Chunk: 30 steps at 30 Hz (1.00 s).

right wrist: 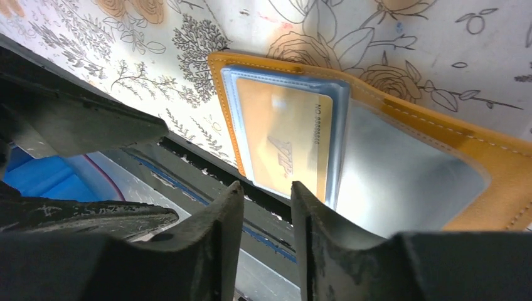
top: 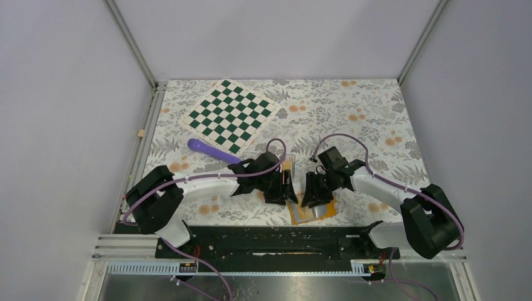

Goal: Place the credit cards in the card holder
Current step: Insert the credit card into the card slot.

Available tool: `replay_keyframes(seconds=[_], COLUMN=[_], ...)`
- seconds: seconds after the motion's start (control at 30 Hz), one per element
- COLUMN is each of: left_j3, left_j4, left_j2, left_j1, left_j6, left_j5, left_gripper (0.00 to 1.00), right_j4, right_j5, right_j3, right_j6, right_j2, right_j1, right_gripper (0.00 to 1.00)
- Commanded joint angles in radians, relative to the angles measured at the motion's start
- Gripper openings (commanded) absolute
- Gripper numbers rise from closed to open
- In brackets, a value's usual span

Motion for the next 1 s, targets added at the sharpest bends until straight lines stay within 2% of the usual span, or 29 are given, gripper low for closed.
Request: replay_keyframes(seconds=[0.0, 0.17, 0.3, 0.4, 0.53, 0.6, 0.73, 0.97], left_j3=[-0.054, -0.045, -0.040, -0.043, -0.051, -0.055, -0.057, -0.062], left_j4=[0.251, 0.208, 0.137, 0.117, 0.114, 0.112, 0.093, 0.075], left_j2=[-0.004, 0.014, 0.003, -0.005, -0.014, -0.018, -0.024, -0.028], left_j1=[0.008, 0.008, 0.012, 0.014, 0.015, 0.015, 0.016, 0.017], left_j6=[-0.112, -0.117, -0.099, -0.094, -0.100, -0.102, -0.096, -0.091], left_j5=[0.089, 0.065, 0.036, 0.030, 0.022, 0.018, 0.006, -0.006], left_gripper=[0.54, 0.52, 0.52, 0.52, 0.51, 0.51, 0.46, 0.43], right_j4=[-0.021, -0.049, -0.079, -0.081, -0.046, -0.015, 0.032, 0.119], right_j5=[0.052, 0.118, 0.150, 0.139, 0.072, 0.034, -0.005, -0.089], right_j3=[0.020, 0.017, 0.026, 0.032, 0.033, 0.031, 0.039, 0.056], right_j6=[0.002, 0.002, -0.022, -0.036, -0.030, -0.007, 0.041, 0.110], right_j2=[-0.003, 0.038, 0.059, 0.071, 0.108, 0.125, 0.138, 0.157], right_j1=[0.008, 0.009, 0.008, 0.009, 0.011, 0.015, 0.035, 0.064], right_gripper=[0.37, 0.34, 0.38, 0.43, 0.45, 0.43, 0.31, 0.28])
